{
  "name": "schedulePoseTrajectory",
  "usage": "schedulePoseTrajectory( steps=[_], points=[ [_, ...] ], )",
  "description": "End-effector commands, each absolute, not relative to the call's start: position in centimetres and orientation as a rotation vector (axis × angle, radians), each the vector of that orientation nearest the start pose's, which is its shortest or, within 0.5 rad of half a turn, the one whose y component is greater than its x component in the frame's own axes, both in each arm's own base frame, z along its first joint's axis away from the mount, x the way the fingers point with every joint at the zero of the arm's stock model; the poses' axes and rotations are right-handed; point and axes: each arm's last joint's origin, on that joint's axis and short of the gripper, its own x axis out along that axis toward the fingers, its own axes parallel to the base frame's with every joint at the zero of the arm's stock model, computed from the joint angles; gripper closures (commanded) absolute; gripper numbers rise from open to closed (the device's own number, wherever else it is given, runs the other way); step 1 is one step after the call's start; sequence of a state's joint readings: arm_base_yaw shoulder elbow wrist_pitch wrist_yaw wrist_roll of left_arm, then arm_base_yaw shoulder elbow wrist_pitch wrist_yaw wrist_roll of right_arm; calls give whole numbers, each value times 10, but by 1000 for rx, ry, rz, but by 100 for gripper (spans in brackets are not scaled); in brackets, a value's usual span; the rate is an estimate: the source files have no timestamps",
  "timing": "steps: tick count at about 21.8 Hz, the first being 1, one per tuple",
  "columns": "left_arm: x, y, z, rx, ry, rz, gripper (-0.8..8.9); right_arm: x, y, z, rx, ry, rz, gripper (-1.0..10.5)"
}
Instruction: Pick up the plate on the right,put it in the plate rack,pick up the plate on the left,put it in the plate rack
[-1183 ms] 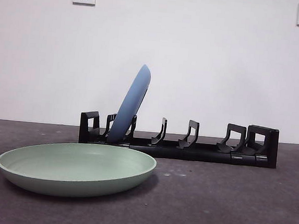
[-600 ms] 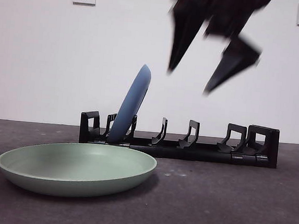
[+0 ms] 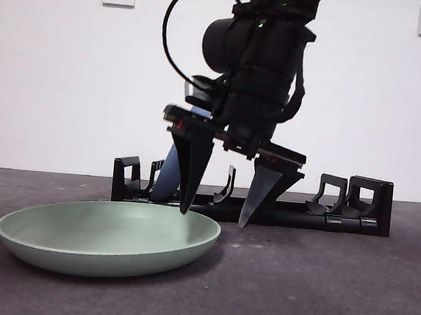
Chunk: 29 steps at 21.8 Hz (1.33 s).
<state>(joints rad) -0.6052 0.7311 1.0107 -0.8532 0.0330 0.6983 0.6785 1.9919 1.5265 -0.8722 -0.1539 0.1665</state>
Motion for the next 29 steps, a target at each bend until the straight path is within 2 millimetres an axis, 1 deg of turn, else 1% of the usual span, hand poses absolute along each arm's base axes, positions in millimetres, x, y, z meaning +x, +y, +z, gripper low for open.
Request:
schedulePoseTrajectory(
  steps=[1,3,6,9,13,14,16,17,23,26,29],
  points=[
    [101,-73,352,849,317,-800,354,305,255,185,-229,1385,561,638],
    [101,-73,352,854,318,-799,354,306,256,182,-231,1388,559,677],
    [102,-75,351,862,321,-802,354,307,257,176,-233,1396,545,678],
    [102,-77,351,866,321,-812,354,308,258,172,-229,1405,538,736],
    [101,-78,351,868,318,-816,354,309,259,170,-226,1403,537,745],
    [101,-78,351,868,318,-816,354,309,259,170,-226,1401,538,789],
    [101,-78,351,868,318,-816,354,310,259,170,-226,1396,543,930],
    [101,-78,351,868,319,-816,354,310,259,170,-226,1393,544,968],
    [100,-79,350,872,317,-830,354,311,261,171,-208,1374,563,959],
    [98,-80,349,910,313,-855,354,311,261,173,-207,1384,566,959],
    [97,-82,348,943,310,-886,354,309,259,186,-210,1387,594,959]
  ],
)
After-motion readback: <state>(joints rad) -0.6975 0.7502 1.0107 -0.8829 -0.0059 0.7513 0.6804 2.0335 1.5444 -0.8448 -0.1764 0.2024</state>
